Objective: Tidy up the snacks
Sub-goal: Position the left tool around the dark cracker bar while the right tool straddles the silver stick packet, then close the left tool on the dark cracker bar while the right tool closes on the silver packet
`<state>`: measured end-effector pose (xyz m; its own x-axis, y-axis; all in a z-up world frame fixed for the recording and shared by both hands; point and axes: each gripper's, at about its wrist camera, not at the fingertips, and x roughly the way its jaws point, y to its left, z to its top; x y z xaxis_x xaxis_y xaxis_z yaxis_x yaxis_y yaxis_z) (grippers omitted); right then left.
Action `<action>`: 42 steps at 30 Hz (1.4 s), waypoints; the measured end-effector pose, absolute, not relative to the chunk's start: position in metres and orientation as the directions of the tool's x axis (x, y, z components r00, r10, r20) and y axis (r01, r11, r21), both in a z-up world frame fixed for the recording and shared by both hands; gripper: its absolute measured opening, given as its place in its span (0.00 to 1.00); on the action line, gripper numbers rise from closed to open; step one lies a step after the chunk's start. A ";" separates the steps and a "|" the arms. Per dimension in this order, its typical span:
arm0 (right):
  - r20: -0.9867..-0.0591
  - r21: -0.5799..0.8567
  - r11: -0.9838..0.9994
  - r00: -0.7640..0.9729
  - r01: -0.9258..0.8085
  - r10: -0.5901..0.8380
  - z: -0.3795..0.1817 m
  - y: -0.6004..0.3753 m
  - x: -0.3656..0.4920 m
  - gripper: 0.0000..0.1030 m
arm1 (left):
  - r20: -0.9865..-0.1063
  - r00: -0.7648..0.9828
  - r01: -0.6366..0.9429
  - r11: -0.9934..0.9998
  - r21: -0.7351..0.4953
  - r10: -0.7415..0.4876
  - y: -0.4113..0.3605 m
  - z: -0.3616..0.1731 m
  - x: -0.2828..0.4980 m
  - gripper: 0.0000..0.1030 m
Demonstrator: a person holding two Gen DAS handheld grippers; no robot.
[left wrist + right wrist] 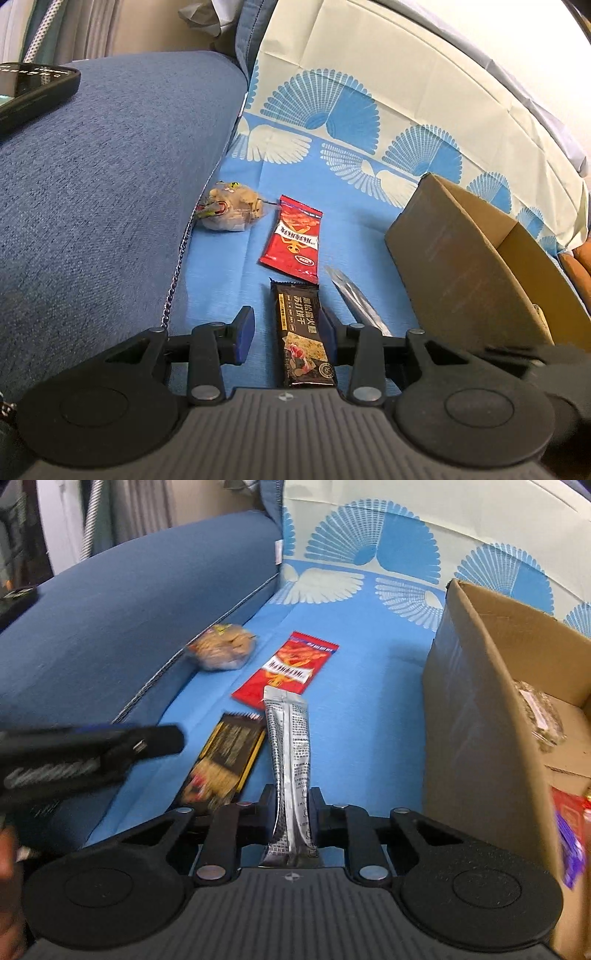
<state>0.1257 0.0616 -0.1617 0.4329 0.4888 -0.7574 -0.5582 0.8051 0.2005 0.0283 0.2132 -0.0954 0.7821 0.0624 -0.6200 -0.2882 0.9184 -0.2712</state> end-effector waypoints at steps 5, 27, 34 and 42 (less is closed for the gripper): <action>-0.749 0.211 0.803 0.436 -0.557 0.499 -0.147 0.035 0.089 0.18 | -0.623 0.780 -0.283 0.917 -0.281 0.050 0.214 -0.094 0.027 0.43; -0.766 0.249 0.796 0.390 -0.552 0.511 -0.191 0.033 0.082 0.44 | -0.729 0.684 -0.244 0.950 -0.196 0.025 0.191 -0.119 0.068 0.80; -0.754 0.238 0.779 0.395 -0.580 0.525 -0.191 0.035 0.081 0.29 | -0.746 0.660 -0.233 0.967 -0.098 0.084 0.174 -0.127 0.080 0.79; -0.735 0.225 0.782 0.426 -0.581 0.528 -0.185 0.033 0.080 0.24 | -0.738 0.662 -0.243 0.969 -0.043 0.133 0.170 -0.126 0.078 0.40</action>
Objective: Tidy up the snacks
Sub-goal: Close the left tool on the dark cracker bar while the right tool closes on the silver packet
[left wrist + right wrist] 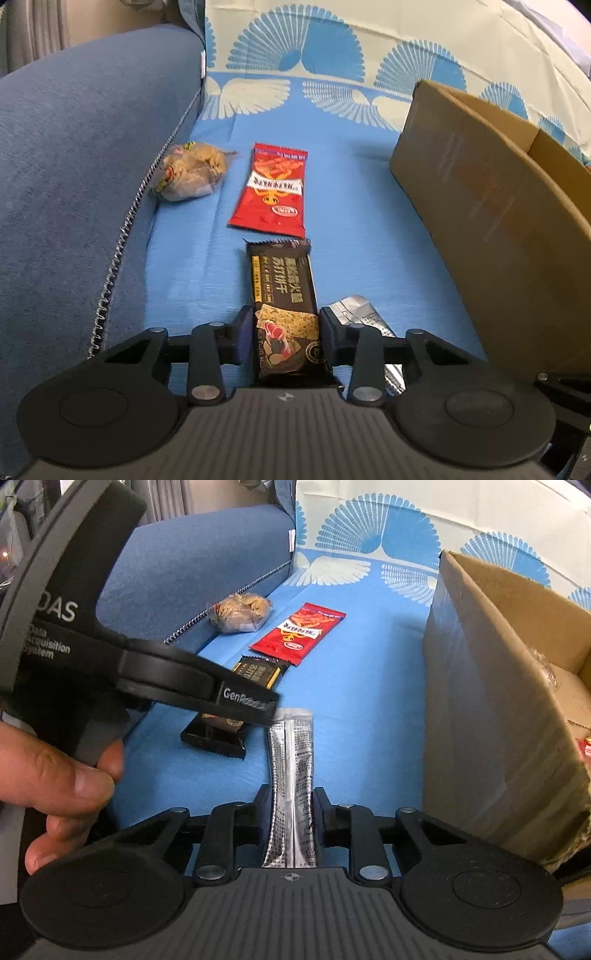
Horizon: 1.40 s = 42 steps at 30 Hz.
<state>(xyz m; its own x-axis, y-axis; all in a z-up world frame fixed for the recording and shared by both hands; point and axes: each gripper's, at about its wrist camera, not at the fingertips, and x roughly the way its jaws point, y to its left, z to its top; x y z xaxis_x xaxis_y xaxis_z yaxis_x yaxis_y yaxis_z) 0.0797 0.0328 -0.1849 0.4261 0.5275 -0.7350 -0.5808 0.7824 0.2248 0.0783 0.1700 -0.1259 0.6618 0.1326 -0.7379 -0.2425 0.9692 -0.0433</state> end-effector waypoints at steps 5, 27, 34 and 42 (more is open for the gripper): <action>-0.731 0.217 0.787 0.439 -0.577 0.523 -0.182 0.031 0.078 0.23 | -0.721 0.682 -0.258 0.963 -0.082 0.122 0.175 -0.114 0.064 0.39; -0.738 0.255 0.778 0.404 -0.574 0.540 -0.184 0.032 0.081 0.35 | -0.803 0.595 -0.301 0.938 -0.174 0.042 0.180 -0.114 0.041 0.44; -0.742 0.259 0.779 0.398 -0.571 0.539 -0.185 0.033 0.082 0.35 | -0.801 0.597 -0.298 0.938 -0.177 0.038 0.181 -0.114 0.041 0.53; -0.746 0.255 0.778 0.395 -0.574 0.536 -0.187 0.034 0.083 0.35 | -0.805 0.593 -0.260 0.952 -0.162 0.025 0.174 -0.115 0.044 0.60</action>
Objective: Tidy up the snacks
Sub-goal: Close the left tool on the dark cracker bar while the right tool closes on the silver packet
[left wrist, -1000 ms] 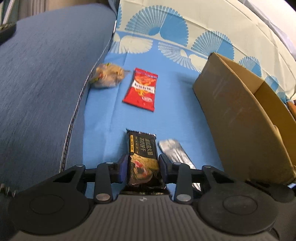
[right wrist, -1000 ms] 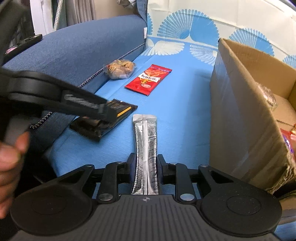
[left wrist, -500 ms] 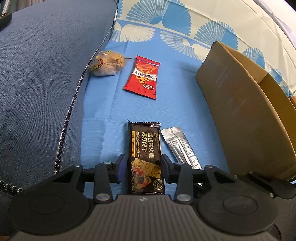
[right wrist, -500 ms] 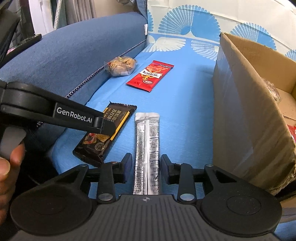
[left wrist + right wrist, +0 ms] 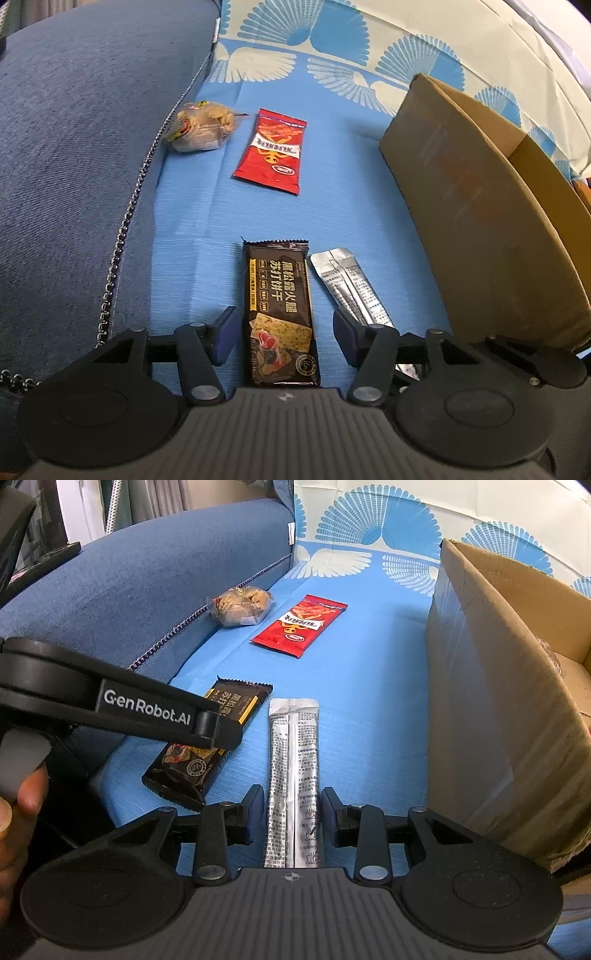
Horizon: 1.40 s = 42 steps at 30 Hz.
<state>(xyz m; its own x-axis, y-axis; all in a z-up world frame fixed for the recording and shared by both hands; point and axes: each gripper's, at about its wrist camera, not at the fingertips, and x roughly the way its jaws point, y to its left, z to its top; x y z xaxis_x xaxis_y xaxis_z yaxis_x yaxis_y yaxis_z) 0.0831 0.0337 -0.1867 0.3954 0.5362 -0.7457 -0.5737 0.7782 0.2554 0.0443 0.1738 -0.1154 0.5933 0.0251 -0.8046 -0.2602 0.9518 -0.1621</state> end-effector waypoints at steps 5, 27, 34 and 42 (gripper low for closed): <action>-0.746 0.255 0.778 0.395 -0.574 0.536 -0.186 0.033 0.083 0.35 | -0.810 0.586 -0.249 0.957 -0.148 0.027 0.171 -0.117 0.047 0.60; -0.730 0.209 0.775 0.432 -0.596 0.529 -0.183 0.032 0.078 0.22 | -0.829 0.556 -0.223 0.972 -0.070 0.068 0.160 -0.126 0.055 0.45; -0.716 0.197 0.773 0.451 -0.603 0.534 -0.178 0.030 0.073 0.21 | -0.816 0.575 -0.235 0.967 -0.093 0.061 0.163 -0.123 0.052 0.41; -0.691 0.187 0.771 0.477 -0.608 0.544 -0.169 0.026 0.071 0.20 | -0.757 0.650 -0.259 0.956 -0.140 0.066 0.169 -0.111 0.042 0.41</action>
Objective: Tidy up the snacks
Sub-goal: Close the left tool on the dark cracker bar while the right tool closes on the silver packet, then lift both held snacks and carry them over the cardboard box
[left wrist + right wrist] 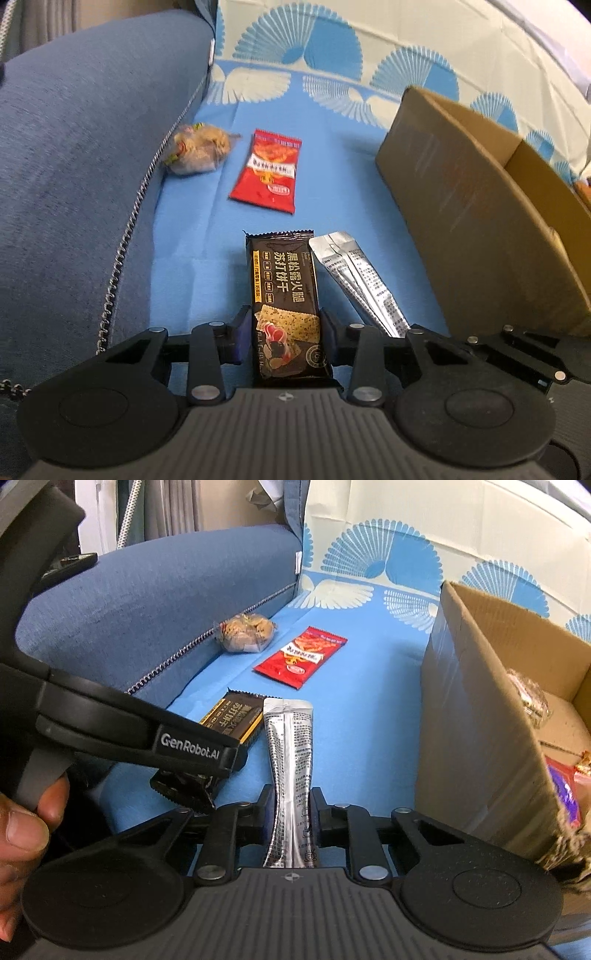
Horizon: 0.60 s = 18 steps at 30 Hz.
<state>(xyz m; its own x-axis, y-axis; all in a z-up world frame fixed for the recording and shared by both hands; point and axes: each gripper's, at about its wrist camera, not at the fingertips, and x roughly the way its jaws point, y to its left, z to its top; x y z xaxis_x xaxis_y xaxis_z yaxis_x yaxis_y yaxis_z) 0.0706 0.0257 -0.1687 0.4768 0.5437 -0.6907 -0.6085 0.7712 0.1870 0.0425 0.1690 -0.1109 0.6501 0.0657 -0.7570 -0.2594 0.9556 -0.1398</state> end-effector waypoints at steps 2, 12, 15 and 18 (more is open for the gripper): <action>-0.683 0.184 0.771 0.486 -0.610 0.546 -0.166 0.026 0.072 0.20 | -0.742 0.666 -0.266 0.952 -0.150 0.069 0.171 -0.108 0.040 0.41; -0.626 0.185 0.768 0.529 -0.613 0.573 -0.149 0.021 0.074 0.19 | -0.686 0.723 -0.293 0.935 -0.199 0.080 0.178 -0.097 0.030 0.41; -0.612 0.198 0.768 0.536 -0.609 0.582 -0.144 0.019 0.076 0.19 | -0.676 0.732 -0.298 0.933 -0.203 0.087 0.179 -0.096 0.028 0.41; -0.589 0.194 0.763 0.549 -0.617 0.593 -0.137 0.017 0.076 0.20 | -0.661 0.744 -0.301 0.932 -0.203 0.096 0.180 -0.094 0.026 0.41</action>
